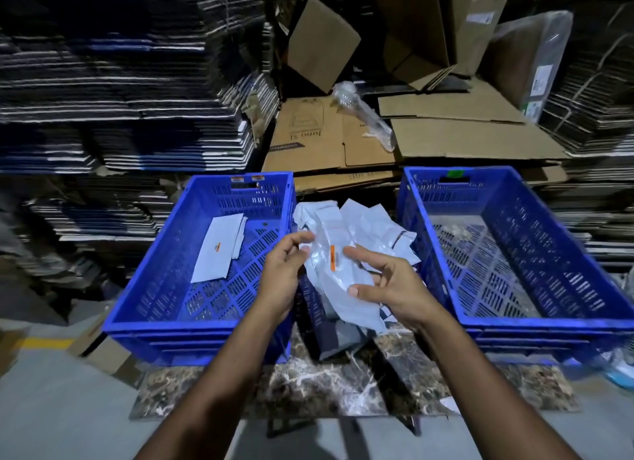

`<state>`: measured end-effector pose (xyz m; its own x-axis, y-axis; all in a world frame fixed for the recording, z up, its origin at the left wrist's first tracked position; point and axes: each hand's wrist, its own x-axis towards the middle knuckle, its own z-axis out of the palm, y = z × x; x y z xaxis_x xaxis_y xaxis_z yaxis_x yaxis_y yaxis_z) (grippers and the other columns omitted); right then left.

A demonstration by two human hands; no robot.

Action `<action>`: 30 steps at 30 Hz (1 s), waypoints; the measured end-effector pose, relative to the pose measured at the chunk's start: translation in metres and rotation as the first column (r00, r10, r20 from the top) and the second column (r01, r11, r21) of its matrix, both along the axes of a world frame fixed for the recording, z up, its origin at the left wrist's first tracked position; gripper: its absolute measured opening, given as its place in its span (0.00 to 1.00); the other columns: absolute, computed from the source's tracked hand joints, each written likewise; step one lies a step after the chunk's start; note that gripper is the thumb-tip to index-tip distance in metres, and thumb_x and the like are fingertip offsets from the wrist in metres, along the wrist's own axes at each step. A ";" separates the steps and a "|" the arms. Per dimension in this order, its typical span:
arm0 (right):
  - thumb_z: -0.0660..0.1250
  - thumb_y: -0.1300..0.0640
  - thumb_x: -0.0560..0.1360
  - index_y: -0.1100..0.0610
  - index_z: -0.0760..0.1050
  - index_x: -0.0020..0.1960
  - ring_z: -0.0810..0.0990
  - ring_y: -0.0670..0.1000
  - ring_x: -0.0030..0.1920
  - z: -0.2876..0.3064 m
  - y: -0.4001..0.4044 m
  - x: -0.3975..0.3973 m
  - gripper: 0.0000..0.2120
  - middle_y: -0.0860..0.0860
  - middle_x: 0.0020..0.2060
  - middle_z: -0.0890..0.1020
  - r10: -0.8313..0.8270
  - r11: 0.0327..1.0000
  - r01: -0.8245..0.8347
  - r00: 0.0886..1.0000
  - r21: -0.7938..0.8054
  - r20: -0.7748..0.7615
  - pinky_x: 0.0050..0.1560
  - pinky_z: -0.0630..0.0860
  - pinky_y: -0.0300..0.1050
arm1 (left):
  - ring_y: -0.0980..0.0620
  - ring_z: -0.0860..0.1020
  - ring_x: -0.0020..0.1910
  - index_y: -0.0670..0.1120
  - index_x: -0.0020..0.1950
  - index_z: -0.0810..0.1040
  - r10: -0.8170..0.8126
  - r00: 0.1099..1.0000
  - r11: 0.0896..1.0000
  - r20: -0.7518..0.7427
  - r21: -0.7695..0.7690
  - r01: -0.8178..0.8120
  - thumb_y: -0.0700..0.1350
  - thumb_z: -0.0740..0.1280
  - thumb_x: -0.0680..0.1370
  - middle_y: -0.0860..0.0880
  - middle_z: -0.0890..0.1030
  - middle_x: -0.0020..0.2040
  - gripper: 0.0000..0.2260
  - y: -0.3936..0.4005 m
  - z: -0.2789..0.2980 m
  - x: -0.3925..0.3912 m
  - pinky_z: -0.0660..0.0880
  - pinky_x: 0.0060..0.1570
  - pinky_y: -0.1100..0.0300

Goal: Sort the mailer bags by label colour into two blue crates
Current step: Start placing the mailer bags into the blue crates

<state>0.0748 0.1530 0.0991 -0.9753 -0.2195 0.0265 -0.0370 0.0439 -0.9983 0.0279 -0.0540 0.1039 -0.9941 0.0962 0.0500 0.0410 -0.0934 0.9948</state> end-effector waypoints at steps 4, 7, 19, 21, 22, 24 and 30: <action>0.80 0.61 0.67 0.47 0.66 0.75 0.67 0.26 0.65 0.008 -0.001 -0.001 0.42 0.34 0.71 0.68 0.066 0.991 -0.065 0.998 0.120 -0.007 0.61 0.74 0.34 | 0.56 0.79 0.60 0.48 0.70 0.71 -0.167 0.983 0.983 0.078 0.095 0.159 0.38 0.71 0.74 0.52 0.79 0.64 0.25 0.000 -0.004 0.009 0.78 0.55 0.56; 0.81 0.57 0.66 0.41 0.64 0.75 0.68 0.35 0.70 0.010 -0.003 -0.001 0.43 0.32 0.72 0.66 0.092 0.973 -0.077 0.994 0.216 -0.059 0.66 0.72 0.38 | 0.68 0.74 0.63 0.51 0.73 0.69 -0.174 0.983 0.985 0.055 0.000 0.174 0.34 0.75 0.71 0.59 0.74 0.68 0.33 -0.003 -0.012 0.006 0.77 0.53 0.65; 0.69 0.47 0.77 0.38 0.68 0.71 0.83 0.49 0.52 -0.020 -0.013 -0.038 0.24 0.52 0.55 0.83 0.034 0.980 -0.024 0.998 0.199 -0.047 0.58 0.79 0.55 | 0.62 0.77 0.60 0.51 0.66 0.75 0.198 0.979 0.974 0.052 -0.122 -0.190 0.34 0.74 0.73 0.63 0.78 0.61 0.25 -0.038 -0.016 -0.002 0.77 0.60 0.50; 0.67 0.48 0.79 0.40 0.67 0.73 0.83 0.53 0.52 -0.028 -0.029 -0.049 0.24 0.54 0.57 0.83 0.040 0.959 -0.021 0.997 0.281 -0.062 0.55 0.80 0.54 | 0.61 0.74 0.64 0.56 0.66 0.75 0.240 0.969 0.957 0.060 -0.183 -0.226 0.36 0.75 0.72 0.65 0.76 0.63 0.26 -0.056 -0.018 -0.011 0.73 0.65 0.48; 0.67 0.48 0.79 0.41 0.66 0.73 0.83 0.54 0.53 -0.030 -0.038 -0.054 0.24 0.54 0.58 0.82 0.056 0.953 -0.034 0.996 0.302 -0.064 0.54 0.80 0.54 | 0.58 0.71 0.67 0.58 0.65 0.75 0.256 0.965 0.942 0.050 -0.239 -0.237 0.38 0.76 0.72 0.63 0.74 0.66 0.27 -0.066 -0.020 -0.018 0.70 0.68 0.48; 0.66 0.47 0.79 0.44 0.65 0.74 0.79 0.52 0.62 -0.035 -0.058 -0.070 0.25 0.52 0.65 0.78 0.089 0.940 -0.054 0.992 0.337 -0.089 0.57 0.79 0.52 | 0.54 0.67 0.69 0.58 0.68 0.73 0.287 0.956 0.907 0.059 -0.339 -0.252 0.38 0.75 0.72 0.59 0.70 0.70 0.28 -0.092 -0.023 -0.037 0.68 0.68 0.49; 0.66 0.50 0.79 0.54 0.64 0.77 0.58 0.52 0.78 -0.049 -0.149 -0.140 0.28 0.54 0.78 0.59 0.061 0.829 0.034 0.987 0.558 -0.151 0.75 0.56 0.45 | 0.53 0.71 0.65 0.48 0.73 0.69 0.239 0.959 0.868 0.155 -0.476 -0.140 0.30 0.71 0.72 0.51 0.69 0.72 0.32 -0.181 -0.042 -0.137 0.73 0.45 0.66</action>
<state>-0.0656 0.0035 0.0501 -0.9654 -0.2565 0.0464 -0.1943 0.5894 -0.7842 -0.1092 -0.2354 0.0617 -0.9788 -0.1323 -0.1566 -0.1947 0.3611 0.9120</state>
